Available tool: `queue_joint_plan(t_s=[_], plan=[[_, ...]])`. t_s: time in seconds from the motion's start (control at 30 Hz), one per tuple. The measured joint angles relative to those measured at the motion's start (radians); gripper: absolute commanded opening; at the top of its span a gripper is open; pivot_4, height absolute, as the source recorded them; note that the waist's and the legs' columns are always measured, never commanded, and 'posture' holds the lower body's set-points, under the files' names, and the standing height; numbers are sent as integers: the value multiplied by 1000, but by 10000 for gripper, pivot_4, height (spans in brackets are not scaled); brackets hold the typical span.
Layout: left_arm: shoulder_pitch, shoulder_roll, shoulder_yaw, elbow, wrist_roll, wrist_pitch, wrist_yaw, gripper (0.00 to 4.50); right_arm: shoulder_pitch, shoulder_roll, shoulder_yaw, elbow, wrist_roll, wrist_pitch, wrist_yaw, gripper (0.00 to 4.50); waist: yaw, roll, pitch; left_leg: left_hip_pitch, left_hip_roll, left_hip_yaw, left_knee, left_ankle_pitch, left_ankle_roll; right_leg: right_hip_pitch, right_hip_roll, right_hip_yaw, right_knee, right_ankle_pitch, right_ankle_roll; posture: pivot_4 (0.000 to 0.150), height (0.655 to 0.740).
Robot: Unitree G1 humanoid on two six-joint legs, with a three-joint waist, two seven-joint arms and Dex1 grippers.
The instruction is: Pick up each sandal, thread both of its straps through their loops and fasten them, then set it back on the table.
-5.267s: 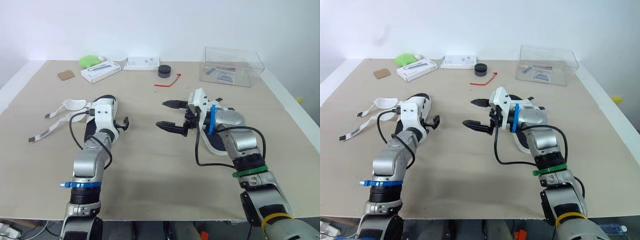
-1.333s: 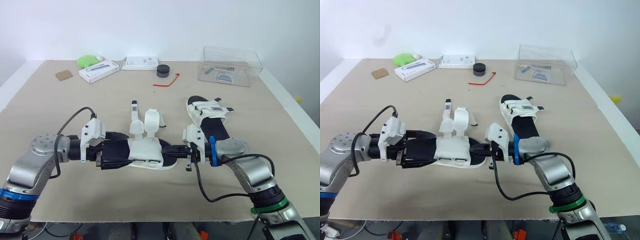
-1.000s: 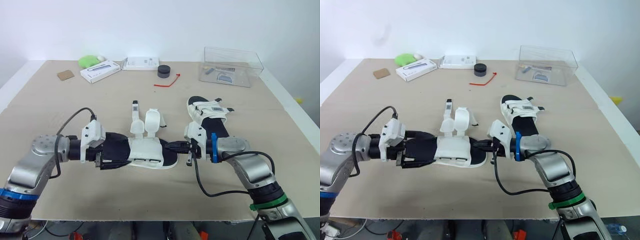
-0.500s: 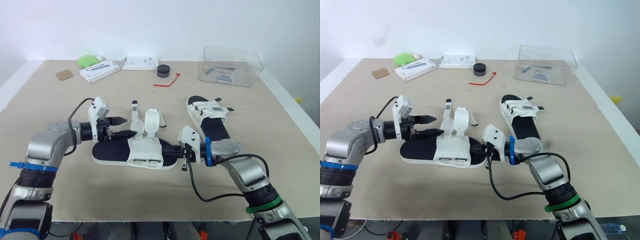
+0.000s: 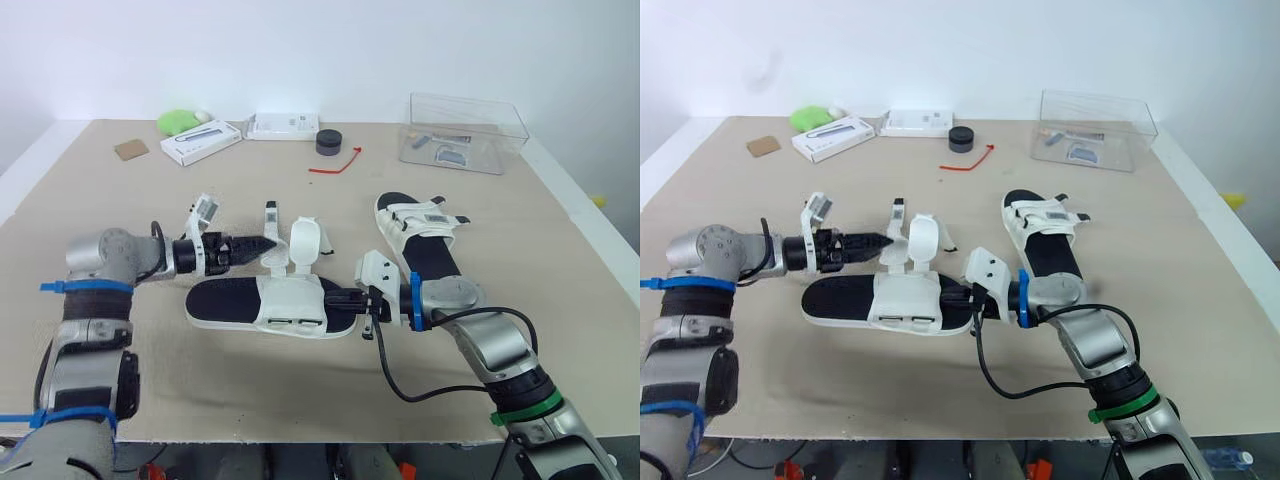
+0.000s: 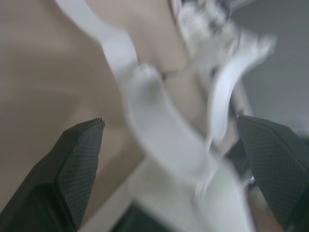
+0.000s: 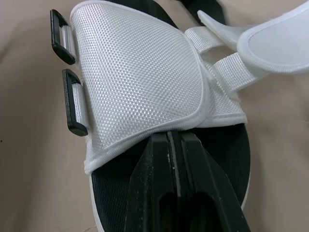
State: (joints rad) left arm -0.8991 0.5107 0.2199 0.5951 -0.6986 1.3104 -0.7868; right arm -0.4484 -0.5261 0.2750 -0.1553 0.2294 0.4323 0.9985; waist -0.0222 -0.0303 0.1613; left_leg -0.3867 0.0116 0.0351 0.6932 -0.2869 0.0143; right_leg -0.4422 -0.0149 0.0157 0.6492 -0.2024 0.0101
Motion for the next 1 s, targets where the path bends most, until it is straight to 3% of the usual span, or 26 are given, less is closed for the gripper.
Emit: queue_joint_plan(t_s=[0.5, 0.93, 1.0], plan=[[-186, -64, 30, 418, 67, -77, -11, 45000, -4, -1, 0, 2, -3, -6, 2, 605, -1, 0, 0, 0, -1, 0, 0, 1, -1, 0, 0, 0, 1, 0, 0, 1500, 7400], [-258, -82, 48, 614, 169, -228, -87, 45000, -2, -4, 0, -7, -9, -7, 1, 605, -1, 0, 0, 0, -1, 0, 0, 0, -1, 0, -1, 0, 1, 0, 0, 1500, 7400], [-264, -85, 76, 636, 168, -241, -80, 39798, -1, -5, 0, -11, -11, -7, 0, 0, -1, 0, 0, -1, -1, 0, 0, 0, -1, 0, -1, 0, 1, 0, 0, 1500, 7400]])
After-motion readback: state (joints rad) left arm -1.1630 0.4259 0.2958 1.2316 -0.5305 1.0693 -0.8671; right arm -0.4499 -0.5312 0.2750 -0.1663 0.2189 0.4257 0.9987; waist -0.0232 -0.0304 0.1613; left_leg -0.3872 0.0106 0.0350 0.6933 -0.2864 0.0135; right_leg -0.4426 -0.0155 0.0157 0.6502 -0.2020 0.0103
